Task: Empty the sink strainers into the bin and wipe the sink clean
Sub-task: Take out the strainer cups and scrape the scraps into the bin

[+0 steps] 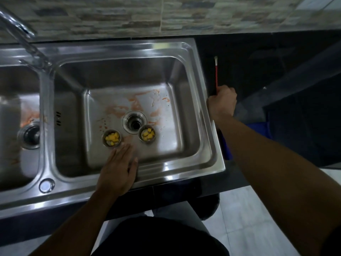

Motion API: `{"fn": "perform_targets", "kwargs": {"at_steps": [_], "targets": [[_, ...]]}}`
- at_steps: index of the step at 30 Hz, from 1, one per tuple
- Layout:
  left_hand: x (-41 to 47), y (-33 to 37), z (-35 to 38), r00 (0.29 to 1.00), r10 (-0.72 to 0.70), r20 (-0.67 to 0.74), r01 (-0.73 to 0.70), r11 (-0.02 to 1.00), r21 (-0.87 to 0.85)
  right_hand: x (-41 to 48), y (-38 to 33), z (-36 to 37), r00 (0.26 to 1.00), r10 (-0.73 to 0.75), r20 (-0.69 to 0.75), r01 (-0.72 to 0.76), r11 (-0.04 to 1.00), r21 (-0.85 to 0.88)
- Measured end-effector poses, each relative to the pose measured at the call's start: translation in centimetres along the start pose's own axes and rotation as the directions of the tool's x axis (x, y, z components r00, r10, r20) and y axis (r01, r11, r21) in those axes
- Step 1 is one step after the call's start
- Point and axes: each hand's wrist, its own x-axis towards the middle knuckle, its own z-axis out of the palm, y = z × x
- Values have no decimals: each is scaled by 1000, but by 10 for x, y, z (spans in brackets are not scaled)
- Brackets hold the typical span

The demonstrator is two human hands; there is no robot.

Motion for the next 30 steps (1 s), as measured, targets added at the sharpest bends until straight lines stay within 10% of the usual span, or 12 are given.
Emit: {"fn": "perform_targets", "kwargs": {"at_steps": [7, 15, 25, 30], "targets": [[-1, -1, 1, 1000, -1, -22, 1, 1000, -1, 9, 1, -14, 989, 78, 125, -100, 979, 176], [-3, 2, -3, 998, 6, -61, -8, 1000, -26, -49, -33, -22, 931, -346, 111, 196, 734, 650], [20, -52, -27, 927, -366, 80, 374, 920, -117, -172, -69, 21, 790, -173, 588, -522, 313, 793], [40, -89, -39, 907, -408, 101, 420, 888, -185, -230, -53, 55, 908, -168, 384, -258, 500, 827]]}}
